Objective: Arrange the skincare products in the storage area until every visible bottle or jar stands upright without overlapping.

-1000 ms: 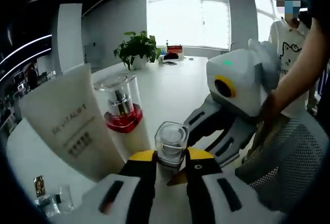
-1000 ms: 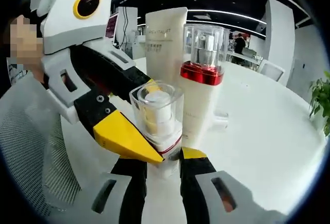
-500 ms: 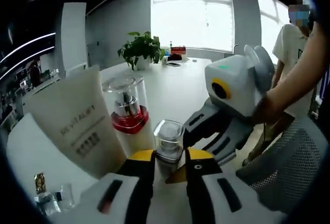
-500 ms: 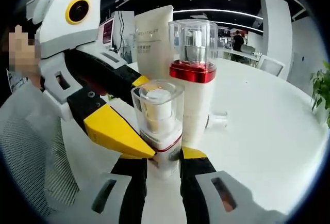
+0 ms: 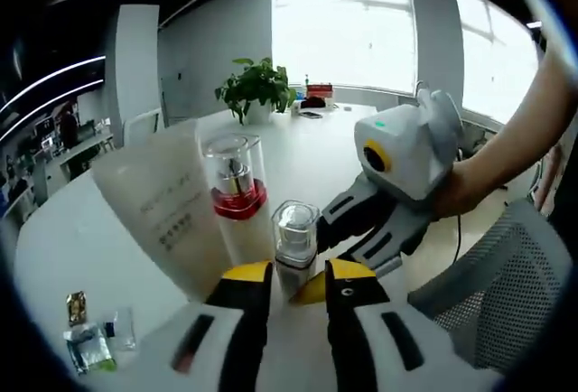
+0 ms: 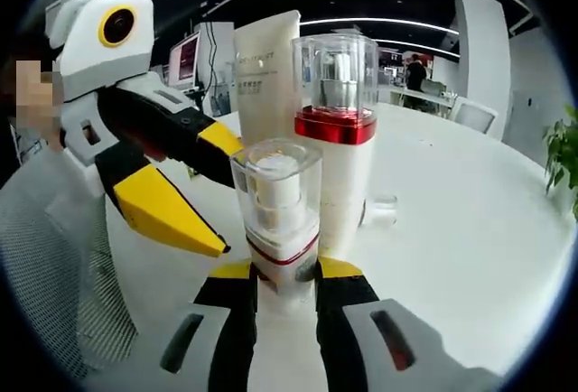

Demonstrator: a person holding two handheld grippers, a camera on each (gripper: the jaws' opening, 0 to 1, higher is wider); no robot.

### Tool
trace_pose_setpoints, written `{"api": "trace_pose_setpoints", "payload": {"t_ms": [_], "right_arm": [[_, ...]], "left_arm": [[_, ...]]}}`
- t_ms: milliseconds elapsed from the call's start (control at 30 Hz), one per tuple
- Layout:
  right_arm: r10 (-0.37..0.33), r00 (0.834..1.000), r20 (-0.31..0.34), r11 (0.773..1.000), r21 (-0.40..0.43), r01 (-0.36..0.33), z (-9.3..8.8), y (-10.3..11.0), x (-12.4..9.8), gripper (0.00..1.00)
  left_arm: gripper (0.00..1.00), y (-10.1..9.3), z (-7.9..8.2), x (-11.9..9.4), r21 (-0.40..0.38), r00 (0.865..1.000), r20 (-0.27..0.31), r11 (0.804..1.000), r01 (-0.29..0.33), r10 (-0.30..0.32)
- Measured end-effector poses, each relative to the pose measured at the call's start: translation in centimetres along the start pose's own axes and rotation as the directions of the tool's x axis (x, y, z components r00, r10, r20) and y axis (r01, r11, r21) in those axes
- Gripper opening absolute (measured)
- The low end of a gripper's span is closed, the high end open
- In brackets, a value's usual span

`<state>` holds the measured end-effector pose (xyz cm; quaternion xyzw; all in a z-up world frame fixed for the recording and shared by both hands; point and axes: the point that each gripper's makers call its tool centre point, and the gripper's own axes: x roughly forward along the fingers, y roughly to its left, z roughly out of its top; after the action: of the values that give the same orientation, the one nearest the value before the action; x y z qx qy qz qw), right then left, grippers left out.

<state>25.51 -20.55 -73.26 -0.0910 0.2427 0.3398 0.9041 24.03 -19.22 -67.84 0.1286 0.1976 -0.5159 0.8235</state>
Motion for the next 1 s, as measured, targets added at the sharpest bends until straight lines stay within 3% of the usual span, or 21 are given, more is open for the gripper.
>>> {"api": "trace_pose_setpoints", "payload": {"t_ms": [567, 1000], "right_arm": [[0.004, 1.000, -0.012, 1.000, 0.001, -0.004, -0.2, 0.0, -0.5, 0.30], [-0.026, 0.999, -0.026, 1.000, -0.002, 0.026, -0.4, -0.3, -1.7, 0.45]], "left_arm": [[0.24, 0.4, -0.3, -0.6, -0.003, 1.000, -0.006, 1.000, -0.013, 0.013], [0.36, 0.7, -0.3, -1.7, -0.016, 0.999, -0.004, 0.999, -0.037, 0.037]]}}
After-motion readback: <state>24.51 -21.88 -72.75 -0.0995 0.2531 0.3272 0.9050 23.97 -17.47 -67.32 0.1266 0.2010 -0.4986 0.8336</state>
